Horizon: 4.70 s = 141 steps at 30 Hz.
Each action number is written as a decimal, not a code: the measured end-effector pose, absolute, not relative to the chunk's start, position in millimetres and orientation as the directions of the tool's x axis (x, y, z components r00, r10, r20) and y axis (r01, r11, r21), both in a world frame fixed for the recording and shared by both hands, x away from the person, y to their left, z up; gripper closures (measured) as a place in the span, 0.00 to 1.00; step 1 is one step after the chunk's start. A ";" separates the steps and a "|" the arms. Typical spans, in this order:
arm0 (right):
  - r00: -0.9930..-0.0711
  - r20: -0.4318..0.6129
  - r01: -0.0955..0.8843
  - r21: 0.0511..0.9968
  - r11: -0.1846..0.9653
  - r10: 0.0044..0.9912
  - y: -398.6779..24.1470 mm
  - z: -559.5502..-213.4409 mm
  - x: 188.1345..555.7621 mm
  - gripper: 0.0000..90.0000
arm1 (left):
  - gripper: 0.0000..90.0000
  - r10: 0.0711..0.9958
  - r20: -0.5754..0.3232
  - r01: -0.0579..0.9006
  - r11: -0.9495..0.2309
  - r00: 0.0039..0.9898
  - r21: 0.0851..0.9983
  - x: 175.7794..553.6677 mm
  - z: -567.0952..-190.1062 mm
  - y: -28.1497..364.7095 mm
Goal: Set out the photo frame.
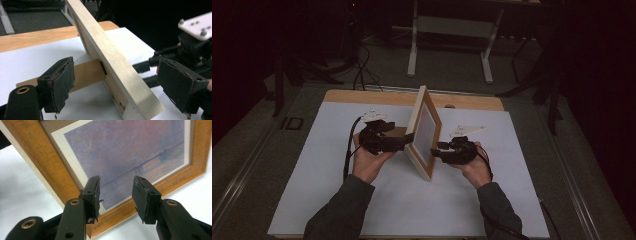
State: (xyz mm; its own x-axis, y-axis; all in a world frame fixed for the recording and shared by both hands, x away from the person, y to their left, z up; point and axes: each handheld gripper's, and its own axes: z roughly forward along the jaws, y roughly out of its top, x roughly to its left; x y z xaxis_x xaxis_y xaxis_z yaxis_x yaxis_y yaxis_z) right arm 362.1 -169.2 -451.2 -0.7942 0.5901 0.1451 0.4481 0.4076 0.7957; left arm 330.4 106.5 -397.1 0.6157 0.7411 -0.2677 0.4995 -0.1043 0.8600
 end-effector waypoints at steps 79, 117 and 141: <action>-0.772 0.150 0.459 0.803 0.379 0.617 -184.2 -448.4 365.4 0.62 | 0.77 0.783 -0.280 0.565 -0.108 0.555 0.818 333.1 -418.2 119.3; -0.723 0.136 0.471 0.814 0.340 0.677 -195.7 -434.2 381.6 0.61 | 0.79 0.565 -0.342 0.540 -0.227 0.751 0.811 358.6 -419.7 166.8; -0.637 0.061 0.440 0.847 0.297 0.768 -198.1 -410.5 429.2 0.38 | 0.61 0.603 -0.286 0.514 -0.246 0.745 0.822 344.7 -423.8 160.5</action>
